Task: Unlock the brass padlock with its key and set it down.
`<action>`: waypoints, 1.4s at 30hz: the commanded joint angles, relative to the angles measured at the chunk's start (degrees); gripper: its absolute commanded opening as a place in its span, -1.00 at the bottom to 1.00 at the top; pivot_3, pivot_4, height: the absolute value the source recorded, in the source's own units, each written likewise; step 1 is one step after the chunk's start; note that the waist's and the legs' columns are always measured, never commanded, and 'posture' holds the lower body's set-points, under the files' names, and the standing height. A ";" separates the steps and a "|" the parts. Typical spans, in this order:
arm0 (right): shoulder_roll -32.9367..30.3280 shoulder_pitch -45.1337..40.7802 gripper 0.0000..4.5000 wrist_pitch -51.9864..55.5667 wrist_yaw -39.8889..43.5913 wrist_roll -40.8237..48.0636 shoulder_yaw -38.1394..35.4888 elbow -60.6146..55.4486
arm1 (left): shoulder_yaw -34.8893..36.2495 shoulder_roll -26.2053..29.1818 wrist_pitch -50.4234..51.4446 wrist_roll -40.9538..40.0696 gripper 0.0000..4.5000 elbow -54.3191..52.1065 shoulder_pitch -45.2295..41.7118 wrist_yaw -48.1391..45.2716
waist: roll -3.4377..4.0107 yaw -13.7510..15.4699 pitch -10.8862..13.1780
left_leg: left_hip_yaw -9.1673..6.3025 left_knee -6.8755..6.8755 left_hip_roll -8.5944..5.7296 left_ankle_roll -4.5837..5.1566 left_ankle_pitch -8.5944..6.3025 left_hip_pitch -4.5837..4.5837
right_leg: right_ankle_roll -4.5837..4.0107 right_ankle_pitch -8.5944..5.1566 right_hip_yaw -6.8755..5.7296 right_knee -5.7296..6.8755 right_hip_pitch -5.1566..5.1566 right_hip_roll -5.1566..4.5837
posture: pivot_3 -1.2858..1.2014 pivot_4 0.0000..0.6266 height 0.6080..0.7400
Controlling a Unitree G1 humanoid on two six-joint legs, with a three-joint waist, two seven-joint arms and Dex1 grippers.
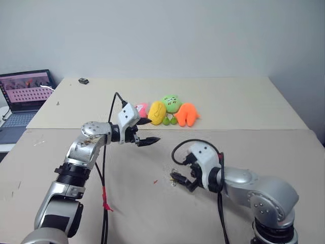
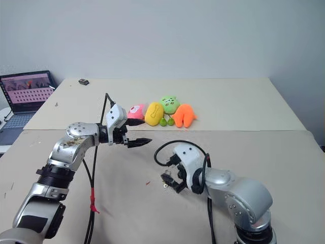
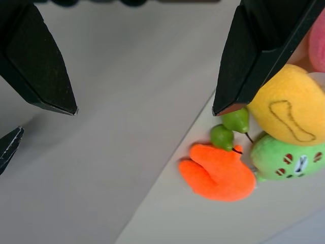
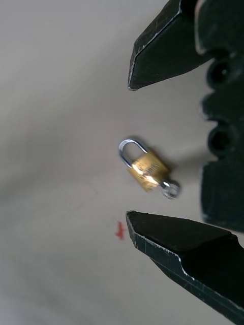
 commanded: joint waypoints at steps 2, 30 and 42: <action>2.27 1.07 0.99 0.43 -1.40 0.04 0.97 -2.07 | -0.07 2.13 0.34 0.55 1.00 -2.25 -2.10 -2.35 | -0.01 -0.23 0.01 | -0.05 0.00 0.01 0.03 0.02 0.00 | 0.01 -0.01 -0.02 0.00 0.04 0.09 | 0.03 -0.52 -0.51; 4.71 2.97 0.99 -9.69 -2.68 -10.96 12.06 8.01 | 2.04 9.90 11.14 -1.28 1.00 -12.03 -1.64 -3.52 | -0.01 -0.71 0.01 | -0.60 0.01 0.09 0.05 0.01 -0.05 | 0.39 -0.22 0.01 0.03 0.04 0.34 | 0.03 -0.52 -0.51; 3.41 2.17 -0.23 -11.74 -1.37 -13.38 15.30 9.42 | 2.13 10.54 11.28 -1.09 1.00 -12.00 -1.69 -3.39 | -0.01 -0.73 0.01 | -0.71 0.01 0.15 0.08 0.00 -0.04 | 0.40 -0.23 0.01 0.06 0.04 0.51 | 0.03 -0.52 -0.51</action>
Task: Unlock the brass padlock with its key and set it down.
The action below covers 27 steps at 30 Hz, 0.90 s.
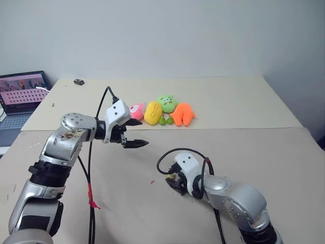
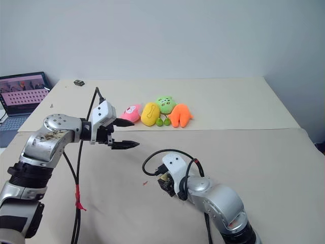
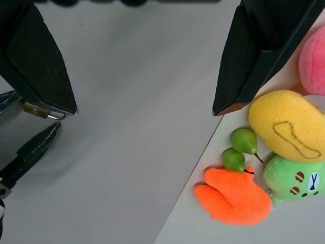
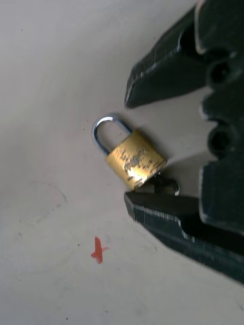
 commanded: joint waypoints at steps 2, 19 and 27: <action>-1.12 -1.55 -0.43 -1.63 1.82 -0.41 1.11 0.54 | 1.32 0.76 -0.24 -0.07 1.00 -1.10 -1.34 0.66 | 0.00 0.02 0.00 | -0.03 0.00 0.01 0.01 -0.01 0.00 | 0.00 0.00 0.01 0.00 0.01 0.03 | 0.03 -0.52 -0.51; -20.91 -25.34 -0.43 -37.20 38.01 -8.91 17.17 17.41 | 2.44 -2.04 -2.03 -0.14 1.00 -3.14 3.37 6.44 | 0.03 0.16 0.08 | -0.12 0.07 0.00 0.29 -0.13 -0.03 | -0.39 0.21 0.24 -0.03 -0.02 0.24 | 0.03 -0.52 -0.51; -16.31 -35.84 -0.43 -63.50 56.85 -19.18 25.62 36.03 | 8.30 -0.08 0.40 -1.54 1.00 -11.04 11.68 11.90 | 0.03 0.12 0.09 | -0.20 0.10 0.03 0.41 -0.20 0.03 | -0.42 0.24 0.24 0.06 -0.10 0.25 | 0.03 -0.52 -0.51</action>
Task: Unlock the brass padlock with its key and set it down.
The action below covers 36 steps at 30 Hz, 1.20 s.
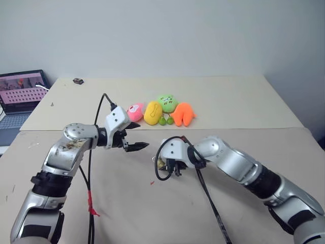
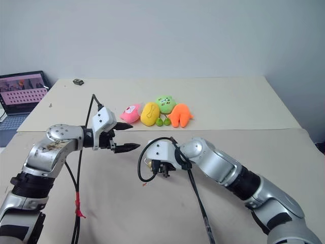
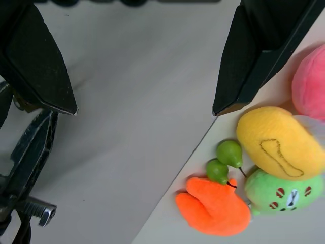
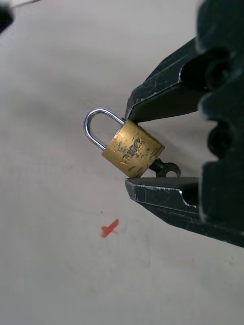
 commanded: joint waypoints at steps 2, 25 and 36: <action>2.56 -3.75 -0.43 -15.31 11.49 -3.48 1.21 6.89 | 5.59 1.58 1.39 -1.38 1.00 -6.58 4.46 3.79 | 0.00 0.20 0.01 | -0.03 0.01 0.01 0.01 -0.01 0.01 | 0.00 0.00 -0.05 0.24 -0.09 -0.02 | 0.03 -0.52 -0.51; 11.96 -6.12 0.44 -32.03 24.05 -11.39 -2.90 24.48 | 7.02 0.09 2.87 -2.73 1.00 -12.75 9.13 11.08 | -0.02 1.10 0.02 | -0.02 0.15 0.01 -0.05 0.02 -0.09 | -0.05 0.03 -0.45 0.86 -0.52 -0.27 | 0.03 -0.52 -0.51; 4.18 -6.43 0.97 -8.13 31.86 2.36 -18.57 13.51 | 0.47 1.03 -3.51 -2.33 1.00 -5.94 4.09 1.13 | 0.00 1.55 0.03 | -0.02 0.15 -0.20 -0.21 0.11 -0.14 | -0.14 0.08 -1.32 0.84 -0.50 -0.92 | 0.03 -0.52 -0.51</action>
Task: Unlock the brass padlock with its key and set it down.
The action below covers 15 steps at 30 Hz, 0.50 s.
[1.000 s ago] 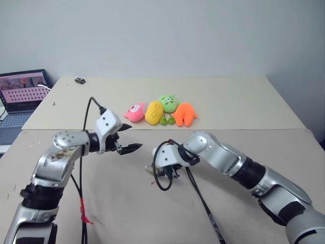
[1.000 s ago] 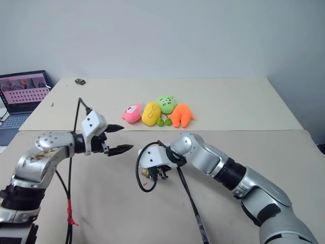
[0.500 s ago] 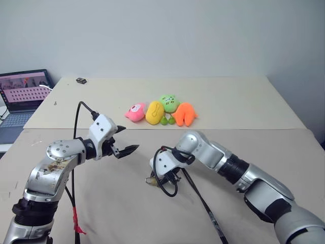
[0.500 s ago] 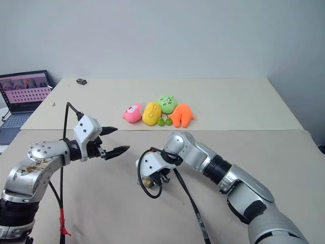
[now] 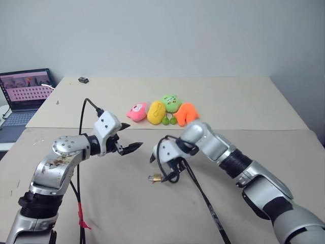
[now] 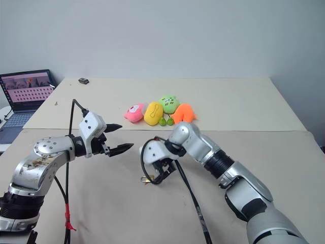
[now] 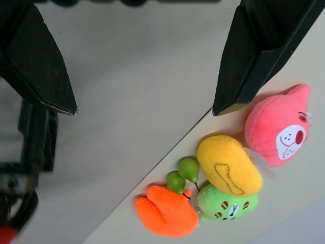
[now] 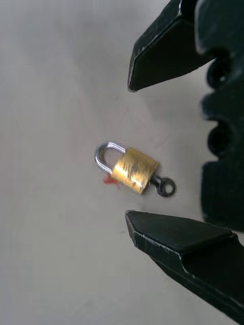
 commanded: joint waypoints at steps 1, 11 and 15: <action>-5.25 -0.04 0.97 12.80 2.26 7.86 -8.77 -9.26 | -2.89 1.18 -4.41 -0.33 1.00 1.49 -2.17 -6.84 | 0.02 0.18 0.01 | -0.04 0.00 -0.05 -0.02 0.01 -0.06 | 0.00 0.00 -0.03 0.00 -0.01 -0.04 | 0.03 -0.52 -0.51; -9.12 10.85 0.97 35.08 -12.07 19.82 -24.32 -26.78 | -11.90 0.51 -14.37 0.66 1.00 8.02 -2.16 -22.39 | 0.03 -0.59 0.01 | -0.04 -0.11 -0.13 0.07 -0.04 0.06 | -0.14 -0.07 0.11 -0.13 0.13 -0.02 | 0.03 -0.52 -0.51; -9.67 13.52 0.97 38.14 -17.46 21.69 -27.46 -30.06 | -15.58 0.82 -18.20 3.64 1.00 10.99 -1.80 -26.24 | 0.03 -0.62 0.03 | -0.02 -0.15 -0.13 0.09 -0.04 0.21 | -0.13 -0.09 0.09 -0.16 0.30 0.04 | 0.03 -0.52 -0.51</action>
